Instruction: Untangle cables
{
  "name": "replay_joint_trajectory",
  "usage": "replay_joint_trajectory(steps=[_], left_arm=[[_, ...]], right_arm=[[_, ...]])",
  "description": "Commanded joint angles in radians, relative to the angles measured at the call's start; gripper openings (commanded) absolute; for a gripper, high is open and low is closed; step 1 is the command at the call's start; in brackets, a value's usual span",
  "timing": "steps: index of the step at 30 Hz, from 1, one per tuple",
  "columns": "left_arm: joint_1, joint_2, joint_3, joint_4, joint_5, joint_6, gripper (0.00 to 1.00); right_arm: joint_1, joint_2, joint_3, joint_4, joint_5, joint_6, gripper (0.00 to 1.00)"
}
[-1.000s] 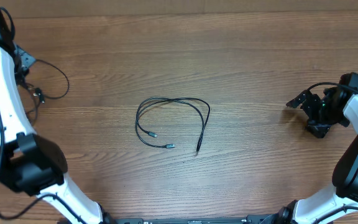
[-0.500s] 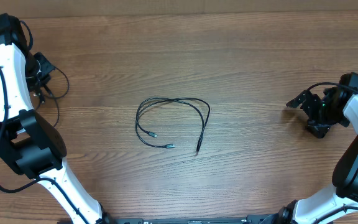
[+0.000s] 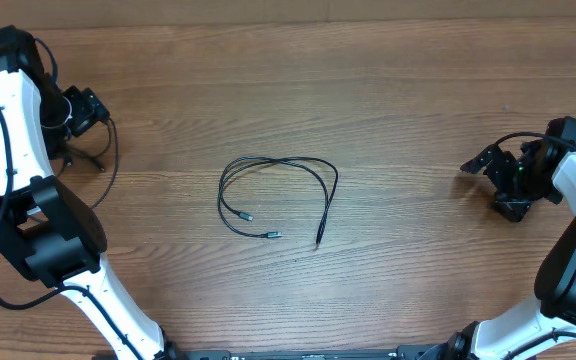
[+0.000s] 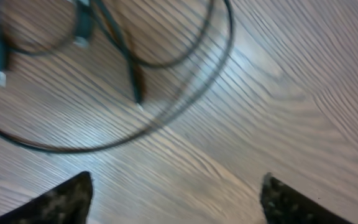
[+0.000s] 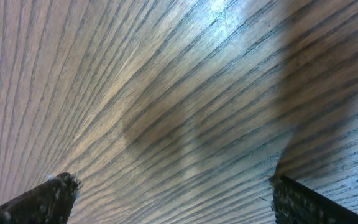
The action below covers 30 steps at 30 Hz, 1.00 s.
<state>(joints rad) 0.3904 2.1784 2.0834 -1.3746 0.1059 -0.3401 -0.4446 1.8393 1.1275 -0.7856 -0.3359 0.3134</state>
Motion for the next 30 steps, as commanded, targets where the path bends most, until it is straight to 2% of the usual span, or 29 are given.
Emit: replay_joint_trajectory(steps=[1, 4, 15, 30], left_arm=[[-0.006, -0.001, 0.004, -0.027, 0.134, 0.056, 0.60], [-0.028, -0.001, 0.004, -0.069, 0.157, 0.095, 0.06], [-0.239, -0.001, 0.004, -0.246, 0.158, 0.201, 0.04], [-0.665, -0.001, 0.000, -0.276, 0.188, 0.266, 0.05]], right_arm=[[-0.002, 0.002, 0.024, 0.003, 0.003, -0.005, 1.00], [-0.002, 0.002, 0.024, 0.003, 0.003, -0.005, 1.00], [-0.002, 0.002, 0.024, 0.003, 0.003, -0.005, 1.00], [-0.002, 0.002, 0.024, 0.003, 0.003, -0.004, 1.00]])
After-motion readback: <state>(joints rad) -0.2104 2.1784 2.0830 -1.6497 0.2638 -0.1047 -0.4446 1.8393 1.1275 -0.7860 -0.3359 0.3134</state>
